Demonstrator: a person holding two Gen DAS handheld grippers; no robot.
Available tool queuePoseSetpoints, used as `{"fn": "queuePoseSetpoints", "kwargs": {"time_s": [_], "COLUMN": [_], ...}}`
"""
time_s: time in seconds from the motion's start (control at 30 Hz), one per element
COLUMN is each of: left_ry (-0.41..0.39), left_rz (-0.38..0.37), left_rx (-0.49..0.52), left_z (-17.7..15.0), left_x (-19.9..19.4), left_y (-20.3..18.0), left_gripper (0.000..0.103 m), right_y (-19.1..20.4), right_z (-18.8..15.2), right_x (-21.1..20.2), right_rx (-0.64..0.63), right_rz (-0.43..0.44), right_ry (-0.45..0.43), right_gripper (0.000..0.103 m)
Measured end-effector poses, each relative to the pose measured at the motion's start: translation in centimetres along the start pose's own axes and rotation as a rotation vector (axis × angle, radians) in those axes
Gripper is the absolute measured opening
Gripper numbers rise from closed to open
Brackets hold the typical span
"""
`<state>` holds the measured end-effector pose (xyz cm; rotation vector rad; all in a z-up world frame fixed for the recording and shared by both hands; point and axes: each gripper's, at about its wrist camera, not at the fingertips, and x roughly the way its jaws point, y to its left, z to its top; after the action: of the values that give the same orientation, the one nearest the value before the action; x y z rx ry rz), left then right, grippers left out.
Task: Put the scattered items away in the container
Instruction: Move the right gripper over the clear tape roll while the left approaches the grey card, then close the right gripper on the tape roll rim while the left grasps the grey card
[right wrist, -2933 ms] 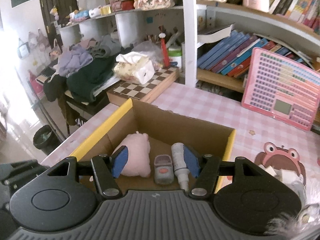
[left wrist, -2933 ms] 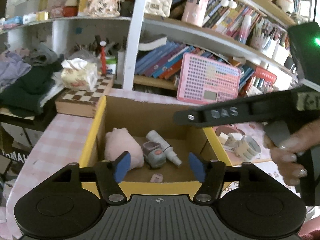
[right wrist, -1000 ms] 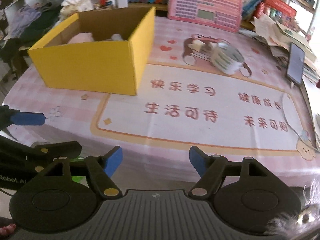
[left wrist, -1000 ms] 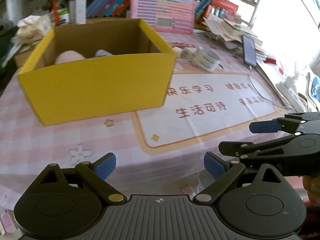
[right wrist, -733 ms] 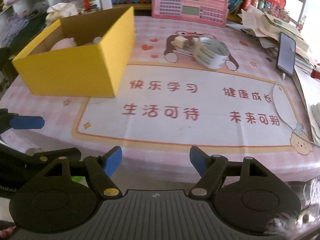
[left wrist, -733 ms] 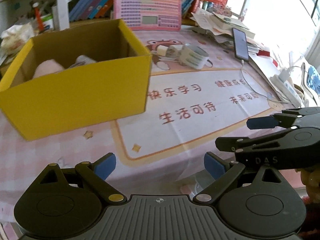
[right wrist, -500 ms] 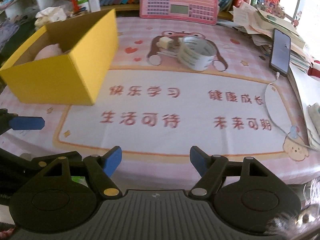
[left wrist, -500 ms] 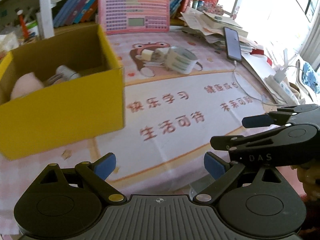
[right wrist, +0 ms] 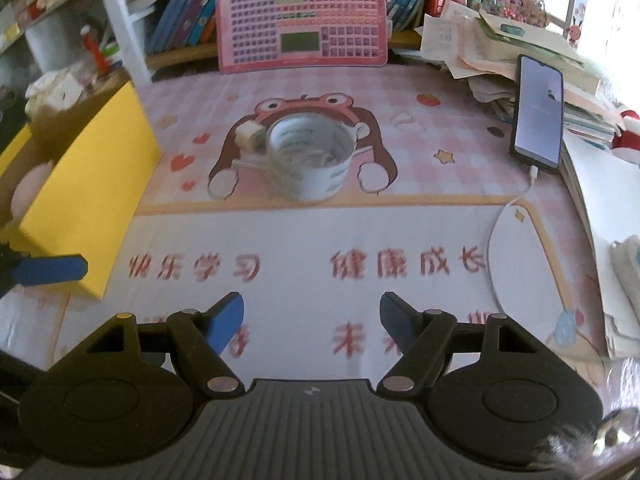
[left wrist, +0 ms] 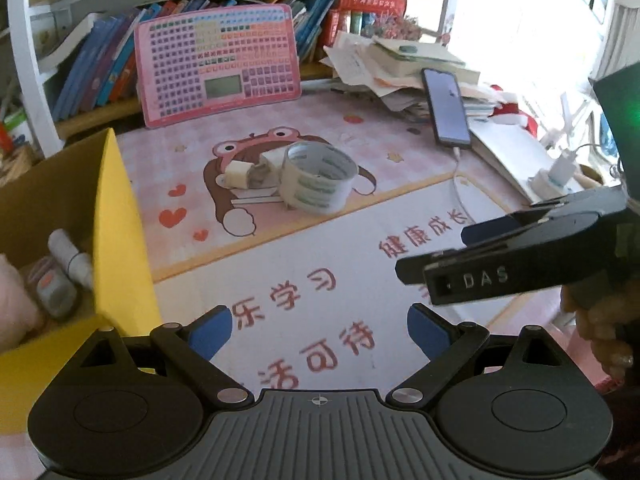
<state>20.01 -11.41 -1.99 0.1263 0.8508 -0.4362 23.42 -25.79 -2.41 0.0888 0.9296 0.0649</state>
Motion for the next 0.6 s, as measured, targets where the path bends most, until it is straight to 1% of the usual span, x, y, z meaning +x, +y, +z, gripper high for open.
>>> {"fn": "queuePoseSetpoints", "kwargs": {"time_s": [0.2,0.4,0.6], "left_ry": [0.049,0.074,0.096], "left_rz": [0.060,0.120,0.170], "left_rx": [-0.009,-0.041,-0.046], "left_z": [1.7,3.0,4.1], "left_x": [1.8,2.9,3.7], "left_y": [-0.3,0.0,0.0], "left_gripper": [0.096,0.096,0.096], "right_y": [-1.6,-1.9,-1.8], "right_z": [2.6,5.6,8.5], "right_x": [2.8,6.1,9.5], "right_rx": [-0.014,-0.056,-0.081], "right_rz": [0.081,0.142,0.181], "right_ry": [0.009,0.008,-0.002], "right_gripper": [0.078,0.084,0.085]}}
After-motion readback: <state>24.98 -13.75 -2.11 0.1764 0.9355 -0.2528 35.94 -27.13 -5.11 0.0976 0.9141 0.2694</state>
